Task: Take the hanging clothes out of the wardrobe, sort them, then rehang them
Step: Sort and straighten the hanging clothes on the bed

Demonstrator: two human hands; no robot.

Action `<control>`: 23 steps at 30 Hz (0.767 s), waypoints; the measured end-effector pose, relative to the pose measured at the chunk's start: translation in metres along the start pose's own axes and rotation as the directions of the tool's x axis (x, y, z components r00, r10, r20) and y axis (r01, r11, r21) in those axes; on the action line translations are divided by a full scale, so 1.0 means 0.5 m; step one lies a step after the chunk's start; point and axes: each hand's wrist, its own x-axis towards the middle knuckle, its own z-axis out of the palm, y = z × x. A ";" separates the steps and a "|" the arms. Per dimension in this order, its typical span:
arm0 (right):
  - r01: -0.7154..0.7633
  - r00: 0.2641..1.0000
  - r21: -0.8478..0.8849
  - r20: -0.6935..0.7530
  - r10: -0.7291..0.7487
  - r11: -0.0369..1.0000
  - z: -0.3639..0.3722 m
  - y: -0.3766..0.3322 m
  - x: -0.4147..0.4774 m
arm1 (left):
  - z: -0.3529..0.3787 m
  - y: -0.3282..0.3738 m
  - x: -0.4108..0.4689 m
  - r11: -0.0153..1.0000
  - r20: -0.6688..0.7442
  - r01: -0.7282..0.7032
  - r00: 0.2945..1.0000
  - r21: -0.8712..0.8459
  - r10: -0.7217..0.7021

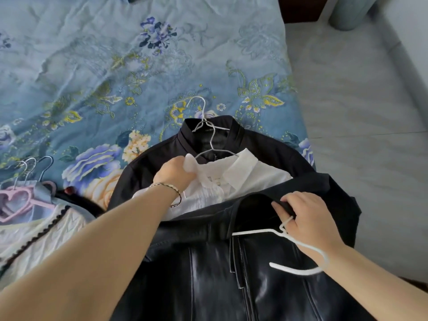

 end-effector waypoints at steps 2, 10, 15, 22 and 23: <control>-0.022 1.000 -0.001 -0.019 0.022 1.000 -0.024 -0.027 -0.008 | -0.036 0.027 -0.055 0.996 0.039 -0.011 0.999 -0.093 0.015; -0.091 0.992 -0.023 -0.088 0.088 0.996 -0.231 -0.192 -0.082 | -0.245 0.083 -0.365 0.980 0.180 0.066 0.983 -0.187 -0.032; -0.032 0.984 -0.042 -0.175 0.024 0.999 -0.413 -0.309 -0.132 | -0.410 0.076 -0.569 0.946 -0.002 0.036 0.999 -0.323 -0.039; -0.126 0.974 -0.041 -0.195 0.116 0.991 -0.650 -0.553 -0.200 | -0.699 0.025 -0.808 0.804 -0.340 -0.181 0.940 -0.567 -0.028; -0.125 0.976 -0.056 -0.187 0.113 0.991 -0.672 -0.580 -0.216 | -0.745 0.018 -0.842 0.784 -0.405 -0.228 0.914 -0.578 -0.033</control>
